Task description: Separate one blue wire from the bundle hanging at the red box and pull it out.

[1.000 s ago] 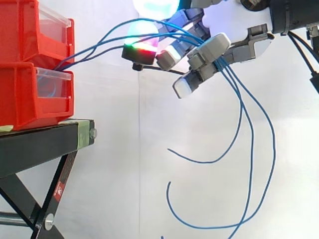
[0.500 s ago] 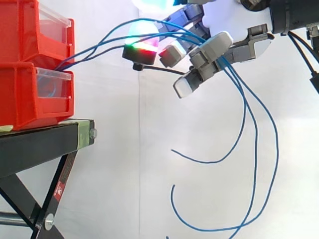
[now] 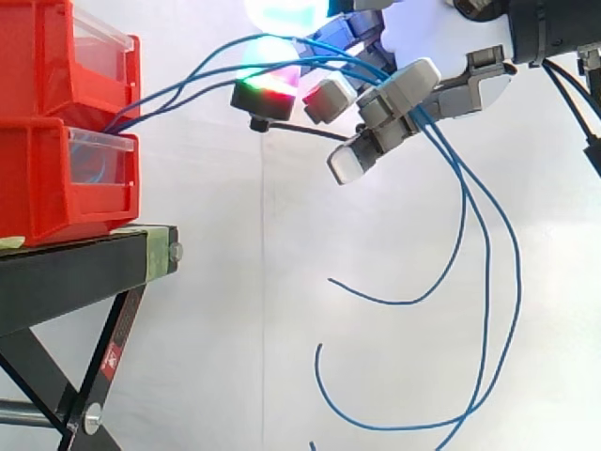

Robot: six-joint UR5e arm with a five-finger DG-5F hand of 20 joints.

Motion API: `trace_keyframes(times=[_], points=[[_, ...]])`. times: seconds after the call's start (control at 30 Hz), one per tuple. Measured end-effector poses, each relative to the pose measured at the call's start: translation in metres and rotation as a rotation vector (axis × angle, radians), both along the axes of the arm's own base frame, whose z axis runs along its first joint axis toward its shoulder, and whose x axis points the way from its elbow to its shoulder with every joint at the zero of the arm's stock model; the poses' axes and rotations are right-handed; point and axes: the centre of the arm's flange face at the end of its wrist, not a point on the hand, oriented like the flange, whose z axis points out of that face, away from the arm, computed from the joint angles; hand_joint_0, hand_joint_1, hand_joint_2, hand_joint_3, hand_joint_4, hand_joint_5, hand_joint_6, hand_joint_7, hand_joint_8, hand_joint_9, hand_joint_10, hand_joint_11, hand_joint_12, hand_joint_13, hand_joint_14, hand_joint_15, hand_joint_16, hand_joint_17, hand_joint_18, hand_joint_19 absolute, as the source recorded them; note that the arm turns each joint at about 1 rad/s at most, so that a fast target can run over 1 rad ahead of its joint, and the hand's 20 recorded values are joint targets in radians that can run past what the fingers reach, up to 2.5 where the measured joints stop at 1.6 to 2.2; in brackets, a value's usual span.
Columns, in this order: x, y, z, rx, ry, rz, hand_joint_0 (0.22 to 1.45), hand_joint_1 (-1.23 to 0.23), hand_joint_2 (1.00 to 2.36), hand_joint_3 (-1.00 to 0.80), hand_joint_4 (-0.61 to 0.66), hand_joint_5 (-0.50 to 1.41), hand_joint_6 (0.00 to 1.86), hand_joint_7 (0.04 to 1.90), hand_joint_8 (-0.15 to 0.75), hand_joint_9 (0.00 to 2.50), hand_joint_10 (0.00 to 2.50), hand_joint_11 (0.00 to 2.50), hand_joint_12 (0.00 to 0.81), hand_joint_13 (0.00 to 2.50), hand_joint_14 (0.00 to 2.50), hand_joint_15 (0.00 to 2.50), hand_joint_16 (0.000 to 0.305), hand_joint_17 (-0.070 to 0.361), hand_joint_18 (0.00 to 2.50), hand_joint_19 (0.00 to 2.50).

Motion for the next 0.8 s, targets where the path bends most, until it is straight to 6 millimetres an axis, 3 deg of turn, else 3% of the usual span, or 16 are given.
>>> trace_keyframes(times=[0.4, 0.57, 0.8], points=[[0.0000, 0.0001, 0.0000, 0.000, 0.000, 0.000, 0.59, -0.80, 1.03, -0.04, 0.01, -0.11, 0.87, 1.18, 0.392, 1.30, 0.02, 1.01, 0.474, 1.53, 0.01, 1.31, 0.054, 0.121, 0.95, 0.53], [0.0000, 0.0002, 0.0000, 0.000, 0.000, 0.000, 0.60, -0.83, 1.02, -0.03, -0.01, -0.10, 0.86, 1.18, 0.391, 1.27, 0.02, 0.97, 0.531, 1.25, 0.02, 1.07, 0.056, 0.125, 0.92, 0.50], [0.0002, 0.0006, 0.0001, -0.001, -0.001, 0.004, 0.60, -0.84, 1.02, -0.03, -0.03, -0.10, 0.86, 1.19, 0.385, 1.18, 0.02, 0.90, 0.509, 0.79, 0.02, 0.65, 0.064, 0.144, 0.82, 0.46]])
